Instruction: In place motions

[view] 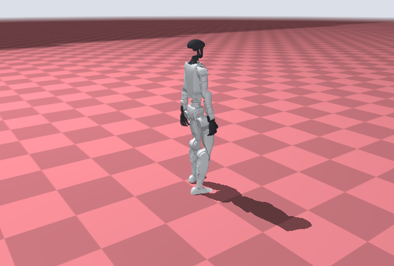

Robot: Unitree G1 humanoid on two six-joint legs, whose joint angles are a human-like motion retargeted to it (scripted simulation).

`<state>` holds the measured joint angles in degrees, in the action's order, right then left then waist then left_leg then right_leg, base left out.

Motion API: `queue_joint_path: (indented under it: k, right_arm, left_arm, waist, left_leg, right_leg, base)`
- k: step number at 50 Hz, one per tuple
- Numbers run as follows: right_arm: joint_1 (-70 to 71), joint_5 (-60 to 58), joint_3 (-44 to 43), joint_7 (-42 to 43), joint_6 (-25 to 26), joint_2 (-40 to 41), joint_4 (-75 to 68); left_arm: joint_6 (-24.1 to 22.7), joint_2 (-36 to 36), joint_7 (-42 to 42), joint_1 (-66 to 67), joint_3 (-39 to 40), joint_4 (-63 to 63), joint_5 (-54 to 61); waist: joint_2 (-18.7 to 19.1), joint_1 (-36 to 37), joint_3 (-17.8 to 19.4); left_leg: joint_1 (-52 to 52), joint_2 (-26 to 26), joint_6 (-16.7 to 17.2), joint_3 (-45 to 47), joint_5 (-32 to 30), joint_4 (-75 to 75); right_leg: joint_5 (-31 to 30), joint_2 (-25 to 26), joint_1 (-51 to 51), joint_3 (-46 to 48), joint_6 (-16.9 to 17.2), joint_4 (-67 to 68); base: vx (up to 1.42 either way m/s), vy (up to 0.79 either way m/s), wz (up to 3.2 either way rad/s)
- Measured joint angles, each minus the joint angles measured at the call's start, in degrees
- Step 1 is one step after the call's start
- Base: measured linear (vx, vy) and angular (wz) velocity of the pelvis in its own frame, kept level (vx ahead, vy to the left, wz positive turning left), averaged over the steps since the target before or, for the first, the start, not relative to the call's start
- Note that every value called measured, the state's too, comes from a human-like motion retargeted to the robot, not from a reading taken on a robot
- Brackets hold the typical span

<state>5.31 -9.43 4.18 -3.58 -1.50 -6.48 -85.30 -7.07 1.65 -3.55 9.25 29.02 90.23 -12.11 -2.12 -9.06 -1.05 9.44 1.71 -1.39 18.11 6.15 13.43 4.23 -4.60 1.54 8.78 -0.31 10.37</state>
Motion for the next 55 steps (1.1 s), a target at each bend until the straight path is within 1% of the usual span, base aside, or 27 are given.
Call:
queue_joint_path:
  k: [3,8,13,18,20,23,25,28,30,32,35,38,40,43,45,48,49,50,51,52,53,54,55]
  right_arm:
    - [-1.10,1.39,-0.69,-0.91,0.35,-0.98,-2.95]
    - [-3.19,2.45,-2.55,-1.08,1.50,-2.14,-5.88]
    - [-4.16,1.27,-2.89,-2.56,3.65,-3.05,-6.14]
    - [-4.31,-3.40,-2.50,-4.48,6.43,-3.54,-5.22]
    - [-4.32,-5.24,-2.33,-4.85,7.36,-3.61,-4.56]
    - [-4.23,-7.02,-2.03,-5.27,7.71,-3.68,-3.18]
    - [-4.35,-7.53,-2.09,-5.42,7.65,-3.68,-2.12]
    - [-4.38,-7.61,-2.76,-5.58,7.50,-3.44,0.15]
    - [-4.47,-6.70,-3.40,-5.37,7.23,-2.95,1.53]
    - [-4.29,-4.63,-4.03,-5.08,6.45,-2.43,2.66]
    - [-3.92,-1.41,-3.96,-5.86,5.22,-1.93,4.21]
    - [-2.73,-0.63,-2.64,-6.14,3.95,-1.18,5.52]
    - [-1.78,-0.20,-1.64,-4.69,2.83,-0.62,6.41]
    - [-1.43,0.91,-0.57,-2.62,0.79,0.05,8.09]
    - [-1.84,1.04,-0.46,-2.15,-0.04,0.38,9.23]
    - [-2.86,0.40,-0.43,-1.85,-0.58,0.21,10.01]
    - [-3.15,0.26,-0.38,-1.57,-0.79,0.07,9.84]
    - [-3.43,0.15,-0.33,-1.23,-1.00,-0.08,9.54]
    - [-3.82,-0.06,-0.16,-0.81,-1.20,-0.33,8.72]
    - [-4.19,-0.25,-0.06,-0.52,-1.41,-0.57,7.68]
    - [-4.50,-0.42,-0.10,-0.49,-1.63,-0.82,6.20]
    - [-4.73,-0.54,-0.72,-0.67,-1.73,-1.03,4.42]
    - [-4.92,-0.62,-1.63,-0.97,-1.77,-1.23,2.50]
  left_arm:
    - [-0.73,-0.62,0.71,0.64,-0.46,-0.46,-0.17]
    - [-0.36,-0.26,0.40,-0.28,-1.03,-1.28,-0.45]
    - [-0.33,0.68,0.42,-1.64,-1.48,-4.31,0.62]
    - [-0.47,1.33,0.53,-2.67,-1.81,-6.72,1.63]
    - [-0.61,1.46,1.15,-2.90,-2.13,-7.12,2.02]
    - [-0.87,1.53,1.58,-3.06,-2.50,-6.94,2.09]
    - [-0.95,1.37,1.42,-2.83,-2.60,-6.65,1.78]
    - [-0.73,1.09,0.72,-2.52,-2.28,-5.14,0.68]
    - [-0.52,0.86,0.46,-2.48,-2.33,-3.96,0.32]
    - [-0.32,0.85,-0.01,-2.76,-2.86,-3.12,0.18]
    - [-0.27,1.01,-1.07,-2.68,-3.93,-2.97,-0.85]
    - [-0.38,1.60,-2.00,-2.42,-4.34,-3.39,-2.17]
    - [-0.32,2.28,-2.23,-2.57,-4.69,-3.37,-2.56]
    - [0.09,3.41,-1.63,-2.93,-5.22,-2.95,-2.55]
    - [0.53,3.88,-1.16,-3.00,-5.32,-3.02,-2.38]
    - [1.23,3.89,-1.12,-2.63,-4.90,-4.02,-1.55]
    - [1.46,3.91,-1.50,-2.57,-4.80,-4.44,-1.33]
    - [1.63,3.96,-2.02,-2.52,-4.75,-4.85,-1.12]
    - [1.59,4.10,-2.58,-2.34,-4.64,-5.15,-0.87]
    - [1.58,4.27,-2.86,-2.20,-4.49,-5.38,-0.81]
    - [1.63,4.49,-2.58,-2.11,-4.27,-5.51,-1.11]
    - [1.58,4.47,-1.60,-2.21,-4.43,-5.39,-1.55]
    - [1.50,4.33,-0.26,-2.39,-4.77,-5.15,-2.04]
  waist:
    - [0.31,-0.68,-0.32]
    - [-0.06,0.54,-0.49]
    - [-0.38,0.06,-0.29]
    - [-0.56,0.02,0.07]
    - [-0.49,0.04,0.30]
    - [0.24,0.07,1.12]
    - [0.59,-0.14,1.25]
    - [1.71,-1.76,0.09]
    - [2.06,-2.46,-0.46]
    - [2.26,-1.90,-0.16]
    - [3.20,-0.93,-0.20]
    - [4.89,-0.37,-0.33]
    - [5.72,0.31,-0.17]
    - [6.84,0.10,-0.06]
    - [7.03,-0.83,-0.20]
    - [5.88,-1.79,-0.44]
    - [5.34,-2.43,-0.17]
    - [4.82,-3.20,0.22]
    - [3.76,-3.77,-0.21]
    - [2.77,-3.75,-0.66]
    - [1.95,-2.55,-1.13]
    - [1.71,-2.16,-1.62]
    - [1.77,-2.17,-2.13]
  left_leg:
    - [0.13,-1.32,0.00,-2.74,-0.77,-0.55]
    - [1.43,-2.58,0.26,-3.51,-2.67,-0.79]
    - [3.34,-1.09,-0.55,-1.69,-3.32,-0.03]
    - [4.73,0.37,-0.76,-3.73,-4.02,-0.70]
    - [4.70,1.12,-0.60,-4.44,-4.49,-1.32]
    - [3.07,2.13,1.28,-5.20,-7.60,-3.32]
    - [1.65,2.03,1.87,-4.92,-8.58,-4.73]
    - [-0.40,1.75,2.59,-3.27,-8.19,-7.02]
    - [-0.74,0.65,1.85,-4.87,-7.84,-7.72]
    - [-1.87,0.08,1.19,-4.19,-7.23,-8.46]
    - [-3.23,0.11,0.85,-3.11,-5.93,-9.45]
    - [-3.73,1.10,0.33,-1.20,-5.17,-10.35]
    - [-3.92,1.78,-0.01,0.50,-4.81,-10.70]
    - [-3.81,2.59,-0.54,0.90,-4.36,-10.66]
    - [-3.67,2.33,-0.86,-0.04,-4.17,-10.62]
    - [-4.21,0.36,-1.33,-0.81,-3.84,-10.60]
    - [-4.80,-0.49,-1.54,-1.48,-3.72,-10.59]
    - [-5.51,-1.31,-1.75,-2.35,-3.60,-10.58]
    - [-6.06,-2.68,-1.93,-2.78,-3.49,-10.57]
    - [-6.66,-3.86,-2.12,-2.76,-3.33,-10.62]
    - [-7.36,-4.68,-2.30,-1.84,-3.12,-10.77]
    - [-7.61,-4.95,-2.27,-2.37,-3.04,-10.73]
    - [-7.63,-4.94,-2.15,-3.63,-3.03,-10.60]
  right_leg:
    - [-0.73,0.39,-0.92,0.71,-0.80,-1.59]
    - [-1.75,0.51,-1.74,0.80,-1.28,-3.89]
    - [-2.06,0.50,-1.87,1.63,-1.25,-5.30]
    - [-1.40,0.42,-1.43,1.16,-1.20,-4.63]
    - [-0.96,0.42,-1.64,1.01,-1.08,-4.24]
    - [-0.31,0.85,-2.94,0.90,-0.67,-3.75]
    - [0.16,0.71,-3.77,0.98,-0.33,-3.39]
    - [0.86,0.11,-4.09,1.65,0.47,-2.07]
    - [0.68,-0.87,-4.23,2.07,1.08,-1.23]
    - [0.21,-1.75,-3.97,1.82,1.57,0.71]
    - [-1.14,-2.53,-1.27,0.60,2.35,6.86]
    - [-4.76,-3.34,4.87,-0.74,3.86,17.56]
    - [-6.88,-3.19,7.84,-1.10,3.21,22.82]
    - [-4.50,-0.91,10.45,-0.92,1.84,25.65]
    - [-2.94,1.70,10.97,-1.75,2.61,22.97]
    - [-2.16,4.29,9.08,-4.02,3.85,11.62]
    - [-2.66,4.61,8.01,-3.56,1.80,7.21]
    - [-3.48,4.87,6.85,-2.67,-1.37,2.76]
    - [-4.15,5.80,4.92,-7.44,-1.49,-0.18]
    - [-4.91,5.88,3.08,-8.47,-1.48,-2.74]
    - [-5.82,4.29,1.43,-2.04,-1.21,-4.58]
    - [-6.39,3.54,0.24,0.37,-0.55,-6.05]
    - [-6.77,3.22,-0.74,0.77,0.32,-7.32]
  base:
    - [0.00,0.03,0.00]
    - [-0.02,-0.04,-0.06]
    - [-0.02,-0.20,0.13]
    - [0.05,-0.22,0.02]
    - [0.19,-0.25,-0.03]
    - [0.28,-0.21,-0.10]
    - [0.37,-0.16,-0.05]
    - [0.38,-0.15,0.11]
    - [0.38,-0.20,0.04]
    - [0.29,-0.16,-0.19]
    - [0.32,-0.17,-0.39]
    - [0.18,-0.10,-0.66]
    - [0.10,-0.11,-0.72]
    - [0.08,-0.13,-0.20]
    - [0.09,-0.14,0.37]
    - [0.07,-0.09,0.44]
    - [0.09,-0.01,0.75]
    - [0.15,0.01,0.81]
    - [0.20,0.02,0.62]
    - [0.24,0.02,0.09]
    - [0.23,0.03,0.04]
    - [0.21,0.04,0.32]
    - [0.21,0.02,0.29]
